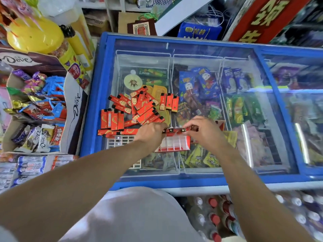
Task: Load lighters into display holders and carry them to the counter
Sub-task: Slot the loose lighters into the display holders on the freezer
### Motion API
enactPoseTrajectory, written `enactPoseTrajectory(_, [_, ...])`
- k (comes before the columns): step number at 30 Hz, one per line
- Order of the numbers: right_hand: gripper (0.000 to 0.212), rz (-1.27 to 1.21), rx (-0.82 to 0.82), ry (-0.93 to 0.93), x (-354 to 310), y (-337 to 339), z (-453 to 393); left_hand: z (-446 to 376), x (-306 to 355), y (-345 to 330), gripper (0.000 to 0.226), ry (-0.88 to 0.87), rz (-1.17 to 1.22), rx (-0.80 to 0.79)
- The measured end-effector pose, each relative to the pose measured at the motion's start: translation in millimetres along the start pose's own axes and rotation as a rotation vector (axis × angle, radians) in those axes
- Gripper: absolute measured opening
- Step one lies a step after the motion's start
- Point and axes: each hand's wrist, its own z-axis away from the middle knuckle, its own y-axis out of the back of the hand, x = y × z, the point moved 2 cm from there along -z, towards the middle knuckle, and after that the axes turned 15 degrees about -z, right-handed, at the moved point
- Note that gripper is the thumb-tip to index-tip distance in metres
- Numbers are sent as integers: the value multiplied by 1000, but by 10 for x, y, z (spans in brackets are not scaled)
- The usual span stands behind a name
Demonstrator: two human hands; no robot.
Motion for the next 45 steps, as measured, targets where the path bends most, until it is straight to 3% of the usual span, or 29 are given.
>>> enactPoseTrajectory(8, [17,118,193,105,5,-255,56,-11,-16,0,30,-17,-103,-35])
enactPoseTrajectory(16, [21,238,167,138,38,-370,59,2,-58,62,31,-11,-137,-65])
enactPoseTrajectory(19, [33,155,169,161,-53,-397,43,33,-118,79,37,-8,-181,-74])
enactPoseTrajectory(23, [30,-72,229,72,-221,-239,-298,67,-194,79,36,2,-252,-67])
enactPoseTrajectory(29, [98,12,-23,-282,-274,-196,-1151,78,-195,65,34,37,-211,-68])
enactPoseTrajectory(31, [106,110,-89,-331,-235,-230,-1334,66,-190,68,33,49,-205,-63])
enactPoseTrajectory(34, [99,159,-101,-303,-143,-288,-1474,83,-191,41,32,64,-166,-56])
enactPoseTrajectory(37, [95,29,20,-319,-55,-315,-1445,91,-189,25,35,55,-134,-46])
enactPoseTrajectory(40, [68,-241,152,-279,-28,-242,-1332,62,-204,32,36,46,-142,-52])
enactPoseTrajectory(43, [33,-217,226,-145,-150,-53,-1050,76,-195,36,36,40,-137,-44])
enactPoseTrajectory(45, [25,-176,209,-84,-281,104,-718,100,-185,30,36,40,-130,-34])
